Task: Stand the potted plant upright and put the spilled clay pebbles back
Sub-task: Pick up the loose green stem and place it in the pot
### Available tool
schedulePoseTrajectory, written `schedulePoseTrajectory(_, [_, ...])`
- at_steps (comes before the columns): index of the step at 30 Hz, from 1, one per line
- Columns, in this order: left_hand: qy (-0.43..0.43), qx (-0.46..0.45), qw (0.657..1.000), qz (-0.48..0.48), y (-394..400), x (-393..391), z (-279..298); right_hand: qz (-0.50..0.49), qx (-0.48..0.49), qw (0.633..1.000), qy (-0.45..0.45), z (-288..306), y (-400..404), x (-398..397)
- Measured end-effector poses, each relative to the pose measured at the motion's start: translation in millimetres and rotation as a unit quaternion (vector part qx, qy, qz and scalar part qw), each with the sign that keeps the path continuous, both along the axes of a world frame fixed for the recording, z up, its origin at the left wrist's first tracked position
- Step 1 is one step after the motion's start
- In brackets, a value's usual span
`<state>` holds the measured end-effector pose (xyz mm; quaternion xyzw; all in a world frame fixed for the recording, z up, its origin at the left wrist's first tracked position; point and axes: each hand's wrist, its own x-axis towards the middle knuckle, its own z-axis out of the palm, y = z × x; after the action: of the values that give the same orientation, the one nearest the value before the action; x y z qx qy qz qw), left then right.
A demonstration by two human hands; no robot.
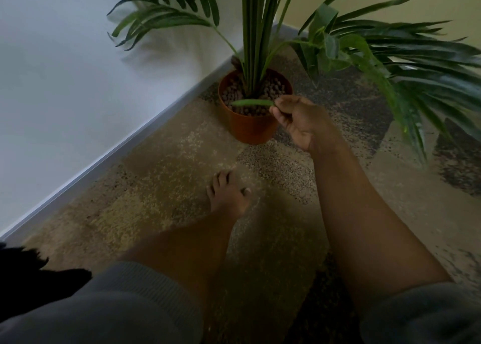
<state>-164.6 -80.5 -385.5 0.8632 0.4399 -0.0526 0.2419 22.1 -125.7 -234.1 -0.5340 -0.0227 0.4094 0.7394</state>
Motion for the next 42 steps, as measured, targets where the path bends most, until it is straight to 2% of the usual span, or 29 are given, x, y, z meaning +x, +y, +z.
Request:
schedulePoseTrajectory(5, [0.030,-0.011,0.998,-0.045,-4,-4,-20,0.003,0.026,1.000,-0.014,0,18,-2])
schedulePoseTrajectory(10, [0.045,0.010,0.998,-0.045,-7,-1,-29,0.006,-0.064,0.988,-0.140,-5,45,3])
schedulePoseTrajectory(12, [0.054,0.017,0.998,-0.042,-8,1,-30,0.014,-0.145,0.957,-0.252,-11,54,5])
schedulePoseTrajectory(15, [0.060,0.017,0.997,-0.039,-7,3,-31,0.039,-0.233,0.871,-0.431,-18,62,4])
schedulePoseTrajectory(18, [0.063,0.023,0.997,-0.036,-7,2,-33,0.047,-0.265,0.810,-0.521,-25,66,1])
schedulePoseTrajectory(23, [0.064,0.010,0.997,-0.040,-4,2,-37,0.073,-0.299,0.772,-0.556,-27,66,-2])
schedulePoseTrajectory(31, [0.076,-0.003,0.996,-0.037,-5,4,-30,0.060,-0.328,0.730,-0.597,-32,66,-4])
schedulePoseTrajectory(38, [0.095,-0.018,0.994,-0.042,-3,6,-27,0.022,-0.303,0.696,-0.650,-34,67,-14])
schedulePoseTrajectory(42, [0.108,-0.020,0.993,-0.043,-1,7,-28,-0.058,-0.227,0.690,-0.685,-34,68,-27])
